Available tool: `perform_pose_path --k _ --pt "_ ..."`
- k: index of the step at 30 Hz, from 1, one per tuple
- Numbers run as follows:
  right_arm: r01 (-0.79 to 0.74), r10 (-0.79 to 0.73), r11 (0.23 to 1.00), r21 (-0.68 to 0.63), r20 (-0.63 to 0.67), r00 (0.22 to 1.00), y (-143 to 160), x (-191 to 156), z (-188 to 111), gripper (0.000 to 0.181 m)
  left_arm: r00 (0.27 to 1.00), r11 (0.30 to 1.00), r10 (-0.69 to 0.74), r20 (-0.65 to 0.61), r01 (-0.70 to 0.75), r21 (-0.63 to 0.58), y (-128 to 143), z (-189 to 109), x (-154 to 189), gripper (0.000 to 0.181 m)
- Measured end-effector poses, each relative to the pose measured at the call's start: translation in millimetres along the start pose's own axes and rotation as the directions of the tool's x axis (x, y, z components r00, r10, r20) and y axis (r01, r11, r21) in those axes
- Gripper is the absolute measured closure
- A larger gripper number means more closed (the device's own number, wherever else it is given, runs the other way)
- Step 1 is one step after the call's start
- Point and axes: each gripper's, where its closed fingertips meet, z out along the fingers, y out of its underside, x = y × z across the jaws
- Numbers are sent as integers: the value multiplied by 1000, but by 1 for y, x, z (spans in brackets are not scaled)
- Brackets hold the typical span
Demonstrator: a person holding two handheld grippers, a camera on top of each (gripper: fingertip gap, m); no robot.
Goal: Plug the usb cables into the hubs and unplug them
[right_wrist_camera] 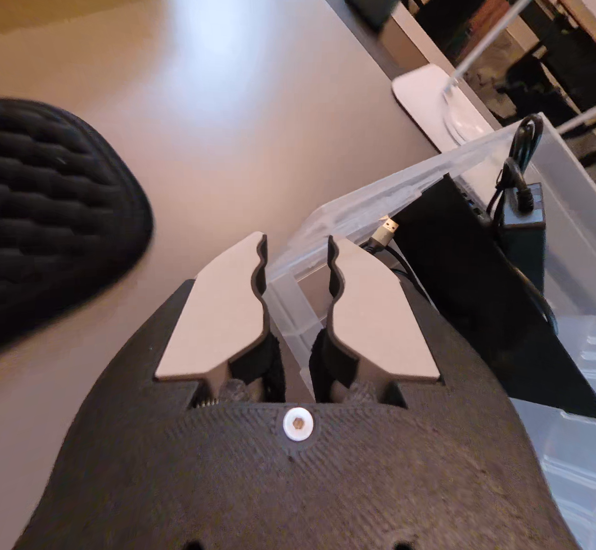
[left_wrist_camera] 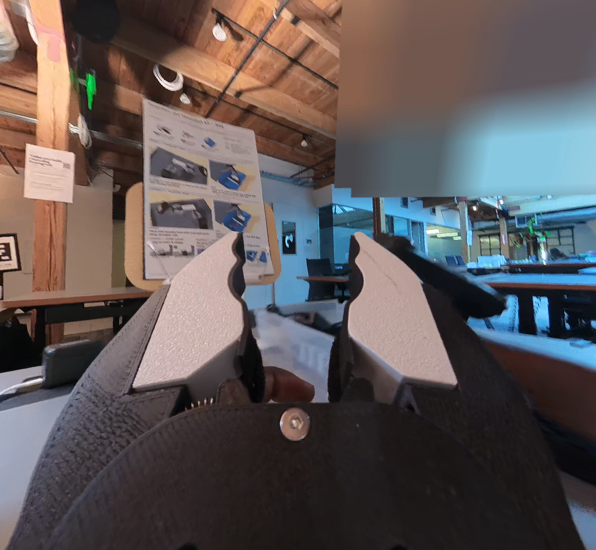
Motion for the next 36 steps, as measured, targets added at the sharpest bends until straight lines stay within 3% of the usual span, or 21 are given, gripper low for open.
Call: perform_pose_path --k 6,10,13,18,21,23,25,27,29,33,36 --pt "48 -60 991 124 94 994 -46 -50 28 144 1000 995 10 29 -13 101 -63 -9 -8 123" --pt "104 -143 977 188 206 968 -71 -81 42 140 985 988 131 112 -139 61 -106 -29 -32 125" --pt "123 -183 968 219 279 943 -86 -101 51 139 929 973 227 292 -231 -20 -135 -63 -77 126" --pt "318 -392 907 276 282 876 -94 -131 62 127 744 969 240 623 -225 -103 -169 -151 -160 130" --pt "355 -435 885 301 259 863 -99 -137 64 136 620 962 273 735 -160 -222 -163 -201 -196 129" --pt "341 -437 878 336 273 857 -102 -139 63 140 577 950 295 762 -90 -300 -148 -225 -213 129" --pt "350 -466 856 379 276 840 -102 -141 62 139 588 940 266 764 18 -341 -125 -240 -223 127" --pt "348 -492 835 427 294 819 -102 -146 58 121 619 927 206 758 124 -354 -102 -246 -227 126" --pt "276 -454 820 501 276 847 -111 -146 47 105 638 912 153 755 202 -356 -85 -248 -230 127" --pt "52 -264 733 678 214 940 -140 -133 6 111 628 884 174 758 240 -402 -69 -250 -233 127" --pt "-78 -189 649 757 260 947 -153 -142 -20 117 616 850 210 759 269 -453 -64 -251 -230 135"
